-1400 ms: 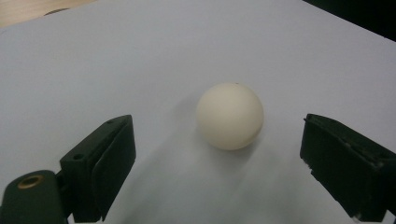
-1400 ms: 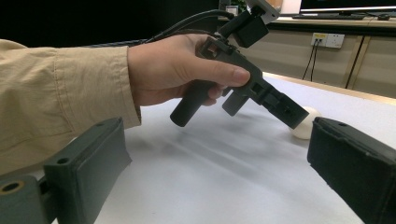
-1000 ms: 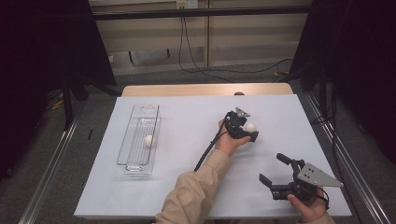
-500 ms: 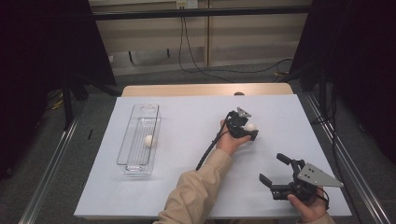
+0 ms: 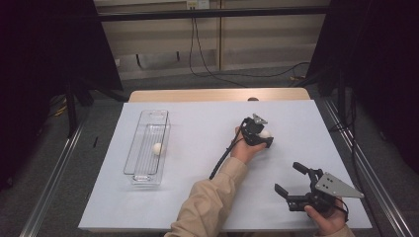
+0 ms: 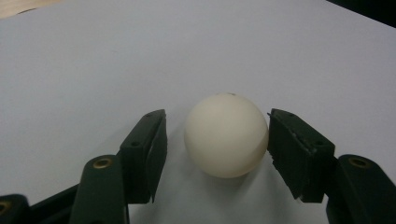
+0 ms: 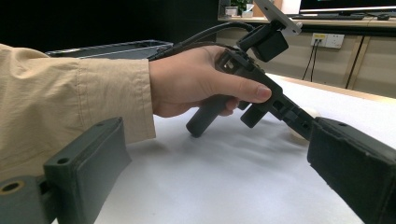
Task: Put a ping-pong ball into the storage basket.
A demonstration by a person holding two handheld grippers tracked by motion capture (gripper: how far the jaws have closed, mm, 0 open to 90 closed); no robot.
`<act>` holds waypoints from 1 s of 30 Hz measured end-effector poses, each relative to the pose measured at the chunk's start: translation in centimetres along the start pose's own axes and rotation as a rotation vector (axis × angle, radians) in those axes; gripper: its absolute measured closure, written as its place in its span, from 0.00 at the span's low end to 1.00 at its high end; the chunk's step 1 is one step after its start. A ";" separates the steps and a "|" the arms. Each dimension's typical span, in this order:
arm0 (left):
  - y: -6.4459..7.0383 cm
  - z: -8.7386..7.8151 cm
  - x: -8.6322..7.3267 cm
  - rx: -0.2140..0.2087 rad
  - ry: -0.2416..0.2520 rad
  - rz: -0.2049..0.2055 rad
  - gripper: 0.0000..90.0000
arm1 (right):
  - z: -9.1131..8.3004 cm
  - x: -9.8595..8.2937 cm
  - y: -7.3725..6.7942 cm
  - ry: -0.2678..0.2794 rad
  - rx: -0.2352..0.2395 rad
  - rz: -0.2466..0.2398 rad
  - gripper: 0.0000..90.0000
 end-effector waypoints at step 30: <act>-0.4 -3.0 -0.6 -0.061 -0.001 -0.016 0.57 | 0.0 0.0 0.1 0.002 -0.011 -0.005 0.05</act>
Point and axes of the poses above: each handheld gripper's, and its own axes: z roughly forward along the jaws, x roughly out of its top, y roughly to its right, the point moved 6 cm from there along z, roughly forward along the jaws, and after that the axes turned 6 degrees about z, right-handed, at the moved point
